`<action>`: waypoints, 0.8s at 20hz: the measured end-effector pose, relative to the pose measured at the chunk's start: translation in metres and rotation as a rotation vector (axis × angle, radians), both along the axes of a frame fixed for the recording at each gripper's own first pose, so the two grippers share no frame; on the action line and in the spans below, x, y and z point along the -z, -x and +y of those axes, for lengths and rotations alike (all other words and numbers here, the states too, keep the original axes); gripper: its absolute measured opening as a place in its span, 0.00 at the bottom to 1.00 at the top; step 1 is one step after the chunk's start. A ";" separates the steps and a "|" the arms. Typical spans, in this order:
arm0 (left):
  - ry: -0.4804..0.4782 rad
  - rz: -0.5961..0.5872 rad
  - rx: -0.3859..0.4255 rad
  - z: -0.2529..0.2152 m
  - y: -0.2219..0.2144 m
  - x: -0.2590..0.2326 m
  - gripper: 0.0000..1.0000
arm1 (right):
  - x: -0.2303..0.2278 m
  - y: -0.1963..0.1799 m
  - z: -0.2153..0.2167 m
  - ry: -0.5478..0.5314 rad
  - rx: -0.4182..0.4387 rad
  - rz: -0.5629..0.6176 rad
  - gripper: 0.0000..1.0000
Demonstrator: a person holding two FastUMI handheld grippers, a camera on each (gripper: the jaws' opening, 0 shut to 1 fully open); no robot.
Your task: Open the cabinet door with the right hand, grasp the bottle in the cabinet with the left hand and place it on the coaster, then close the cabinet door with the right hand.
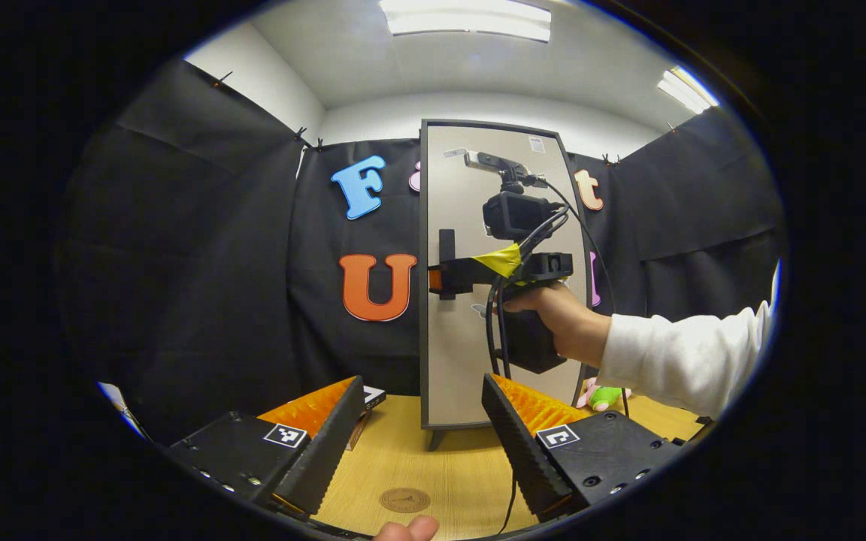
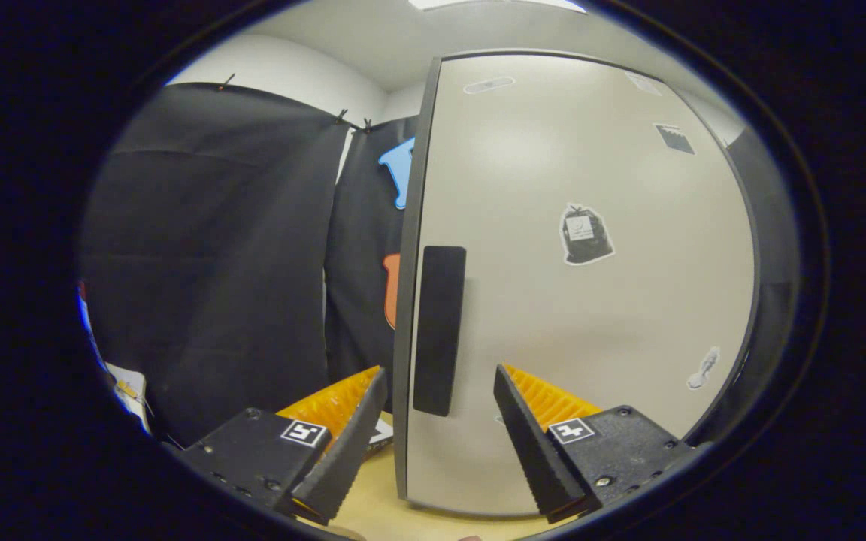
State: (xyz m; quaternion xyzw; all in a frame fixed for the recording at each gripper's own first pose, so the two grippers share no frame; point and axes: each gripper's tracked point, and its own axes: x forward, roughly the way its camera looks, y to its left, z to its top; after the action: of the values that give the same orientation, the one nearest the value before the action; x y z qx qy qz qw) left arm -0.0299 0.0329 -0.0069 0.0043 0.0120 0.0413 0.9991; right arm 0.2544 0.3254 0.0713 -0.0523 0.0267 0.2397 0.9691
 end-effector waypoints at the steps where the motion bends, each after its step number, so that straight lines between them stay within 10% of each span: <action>1: -0.001 0.002 -0.002 0.001 0.001 0.001 0.95 | -0.001 -0.005 0.003 0.000 0.001 0.004 0.86; 16: 0.013 -0.011 -0.029 0.020 -0.002 -0.003 0.95 | 0.000 -0.026 0.016 0.019 0.023 0.020 0.25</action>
State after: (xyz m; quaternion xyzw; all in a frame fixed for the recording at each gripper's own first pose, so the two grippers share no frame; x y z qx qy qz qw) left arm -0.0281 0.0532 -0.0042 -0.0025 0.0070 0.0556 0.9984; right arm 0.2806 0.3417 0.0712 -0.0586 0.0393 0.2287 0.9709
